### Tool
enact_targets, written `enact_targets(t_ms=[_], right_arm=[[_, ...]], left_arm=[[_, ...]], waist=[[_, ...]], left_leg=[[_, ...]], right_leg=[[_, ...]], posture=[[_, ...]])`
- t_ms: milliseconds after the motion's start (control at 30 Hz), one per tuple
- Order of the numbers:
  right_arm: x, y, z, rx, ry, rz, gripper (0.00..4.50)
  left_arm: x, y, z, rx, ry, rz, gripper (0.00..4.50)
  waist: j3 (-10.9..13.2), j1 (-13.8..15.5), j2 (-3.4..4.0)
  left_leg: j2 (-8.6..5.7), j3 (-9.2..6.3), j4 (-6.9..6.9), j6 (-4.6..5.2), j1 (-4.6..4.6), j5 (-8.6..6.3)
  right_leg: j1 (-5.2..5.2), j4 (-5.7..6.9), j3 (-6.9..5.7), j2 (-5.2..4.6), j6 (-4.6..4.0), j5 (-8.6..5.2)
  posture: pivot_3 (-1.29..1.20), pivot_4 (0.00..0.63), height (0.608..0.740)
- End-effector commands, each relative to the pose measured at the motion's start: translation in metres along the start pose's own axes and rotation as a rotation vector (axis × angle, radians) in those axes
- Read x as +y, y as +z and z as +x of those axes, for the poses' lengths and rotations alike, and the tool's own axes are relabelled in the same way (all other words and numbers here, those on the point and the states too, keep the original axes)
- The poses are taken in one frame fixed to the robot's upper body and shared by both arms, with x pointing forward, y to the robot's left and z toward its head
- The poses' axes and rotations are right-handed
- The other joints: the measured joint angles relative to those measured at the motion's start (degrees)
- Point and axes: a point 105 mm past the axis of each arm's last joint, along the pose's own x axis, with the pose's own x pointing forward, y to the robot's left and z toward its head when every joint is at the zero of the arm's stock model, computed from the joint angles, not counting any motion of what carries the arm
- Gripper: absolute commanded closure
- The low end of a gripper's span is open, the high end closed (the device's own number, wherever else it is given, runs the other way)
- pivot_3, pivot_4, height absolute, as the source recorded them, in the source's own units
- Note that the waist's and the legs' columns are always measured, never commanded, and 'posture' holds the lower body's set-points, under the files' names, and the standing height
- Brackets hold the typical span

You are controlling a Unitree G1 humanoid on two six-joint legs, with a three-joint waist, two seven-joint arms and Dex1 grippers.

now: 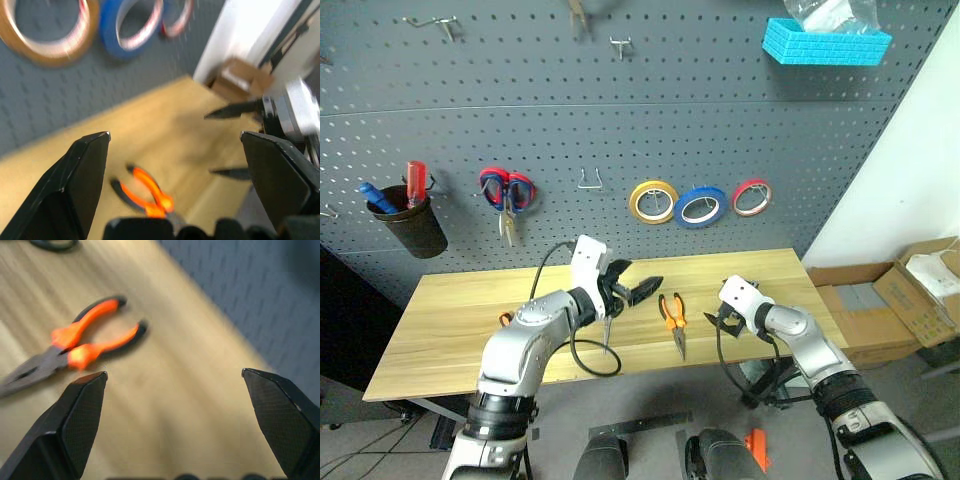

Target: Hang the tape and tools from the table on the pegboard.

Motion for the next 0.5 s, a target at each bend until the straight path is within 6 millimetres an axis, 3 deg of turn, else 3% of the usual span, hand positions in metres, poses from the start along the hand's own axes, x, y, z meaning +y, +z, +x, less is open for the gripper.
enact_targets(t_ms=[33, 200, 300, 500], right_arm=[[-0.005, 0.026, 0.000, 0.022, -0.036, 0.135, 0.03], [0.011, 0.051, 0.021, 0.133, -0.031, 0.421, 0.03], [0.020, 0.057, 0.027, 0.196, -0.040, 0.519, 0.03], [0.043, 0.059, 0.037, 0.313, -0.034, 0.693, 0.03]], left_arm=[[-0.006, -0.001, -0.009, -0.010, 0.016, 0.028, 0.00], [0.002, -0.036, -0.039, 0.088, 0.105, 0.038, 0.00], [0.004, -0.046, -0.053, 0.111, 0.149, 0.025, 0.00], [0.004, -0.057, -0.072, 0.143, 0.202, 0.009, 0.00]], waist=[[1.2, 0.1, 0.01], [3.7, -0.4, 0.44], [4.9, -0.2, 0.44], [5.6, 0.9, 0.74]], left_leg=[[-0.02, -0.22, -0.02, -0.04, 0.08, -0.02], [0.00, -0.66, -0.03, -0.36, 0.12, -0.22], [0.01, -1.15, -0.01, -0.35, 0.15, -0.21], [-0.06, -0.88, -0.06, -0.02, -1.31, -0.01]], right_leg=[[-0.01, 0.02, -0.02, 0.04, -0.04, -0.02], [-0.10, -0.02, -0.17, 0.04, -0.06, -0.04], [-0.20, -0.10, -0.33, -0.09, -0.06, -0.04], [-1.26, -0.38, -0.60, -0.34, -0.04, -0.02]], posture=[[0.05, 0.228, 0.740], [0.06, 0.285, 0.740], [0.08, 0.302, 0.740], [0.10, 0.318, 0.740]])
